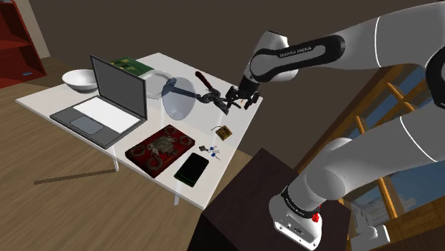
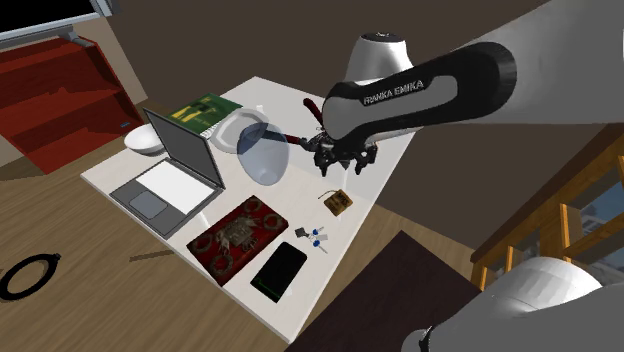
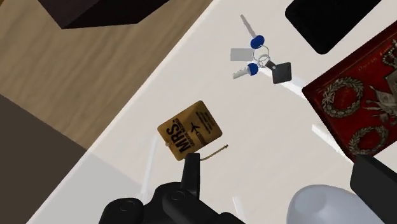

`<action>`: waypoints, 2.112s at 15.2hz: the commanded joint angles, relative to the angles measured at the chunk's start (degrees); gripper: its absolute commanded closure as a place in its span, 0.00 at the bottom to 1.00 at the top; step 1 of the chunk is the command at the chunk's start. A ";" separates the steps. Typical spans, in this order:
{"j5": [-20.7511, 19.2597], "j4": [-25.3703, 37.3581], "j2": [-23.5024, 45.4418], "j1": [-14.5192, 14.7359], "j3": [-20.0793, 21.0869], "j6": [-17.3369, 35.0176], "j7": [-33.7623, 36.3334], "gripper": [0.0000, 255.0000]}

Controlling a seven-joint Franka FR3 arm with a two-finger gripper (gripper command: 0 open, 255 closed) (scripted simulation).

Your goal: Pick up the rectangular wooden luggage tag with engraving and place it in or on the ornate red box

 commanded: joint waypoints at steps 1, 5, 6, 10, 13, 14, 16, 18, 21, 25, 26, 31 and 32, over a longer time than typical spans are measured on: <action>0.90 0.30 4.00 -0.30 -0.52 4.35 1.06 0.00; 3.94 1.31 12.52 -0.73 -2.16 12.58 1.46 0.00; 5.07 1.76 14.73 -0.79 -2.55 14.50 1.30 0.00; 11.47 4.35 23.85 -1.28 -3.49 21.41 -0.70 0.00; 17.89 7.16 30.79 -2.71 -2.83 25.64 -3.45 0.00; 20.10 8.26 33.08 -3.50 -2.28 26.88 -4.44 0.00; 24.22 10.64 37.59 -5.59 -0.72 29.18 -6.25 0.00; 27.82 13.26 42.01 -8.01 1.11 31.27 -7.74 0.00; 30.97 16.29 46.67 -10.79 3.14 33.34 -8.88 0.00; 32.47 18.14 50.17 -12.30 5.16 35.19 -10.27 0.00; 32.79 18.63 51.06 -12.66 5.63 35.64 -10.58 0.00; 33.48 19.93 53.33 -13.55 6.80 36.77 -11.30 0.00; 33.48 19.93 53.33 -13.55 6.80 36.77 -11.30 0.00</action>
